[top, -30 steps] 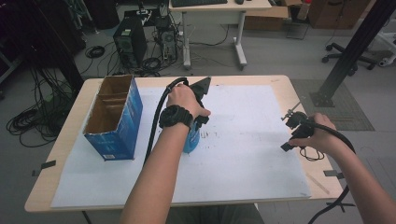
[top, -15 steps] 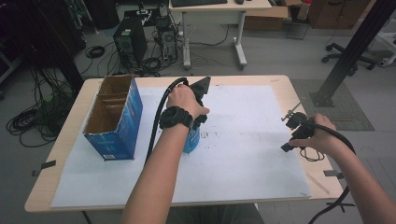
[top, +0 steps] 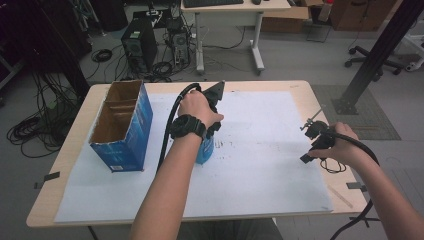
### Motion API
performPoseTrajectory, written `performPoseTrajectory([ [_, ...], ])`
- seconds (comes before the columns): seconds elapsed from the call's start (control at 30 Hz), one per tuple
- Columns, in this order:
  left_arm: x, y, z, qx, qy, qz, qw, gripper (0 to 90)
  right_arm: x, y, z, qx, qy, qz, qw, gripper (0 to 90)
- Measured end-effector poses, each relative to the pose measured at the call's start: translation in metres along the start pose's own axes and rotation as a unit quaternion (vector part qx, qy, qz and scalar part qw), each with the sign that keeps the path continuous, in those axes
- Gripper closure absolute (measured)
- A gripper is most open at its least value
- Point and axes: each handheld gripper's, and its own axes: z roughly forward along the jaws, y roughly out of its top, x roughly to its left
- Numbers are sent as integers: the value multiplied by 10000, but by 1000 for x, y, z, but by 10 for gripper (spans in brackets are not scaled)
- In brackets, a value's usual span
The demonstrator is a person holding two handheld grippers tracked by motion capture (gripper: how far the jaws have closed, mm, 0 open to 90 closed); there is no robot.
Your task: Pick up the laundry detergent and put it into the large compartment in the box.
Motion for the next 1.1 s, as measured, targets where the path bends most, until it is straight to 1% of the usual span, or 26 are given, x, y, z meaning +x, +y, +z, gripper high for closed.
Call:
performPoseTrajectory([
  [0.23, 1, 0, 0, 16, -11, 12, 10000, 373, 0, 1, -2, -18, -14, -14, 10000, 242],
  [0.67, 3, 1, -1, 33, -99, -55, 9999, 374, 0, 2, -5, -21, -14, 9, 10000, 237],
  [0.83, 5, -1, -8, 2, -197, -80, 9998, 375, 0, 3, -5, -25, -6, 6, 10000, 231],
  [1.0, 5, -1, -16, 1, -187, -59, 9998, 375, 1, 5, -6, -24, 2, 0, 10000, 228],
  [1.1, 6, -2, -20, 43, -173, -37, 9998, 375, 2, 6, -6, -17, 8, -1, 10000, 224],
])
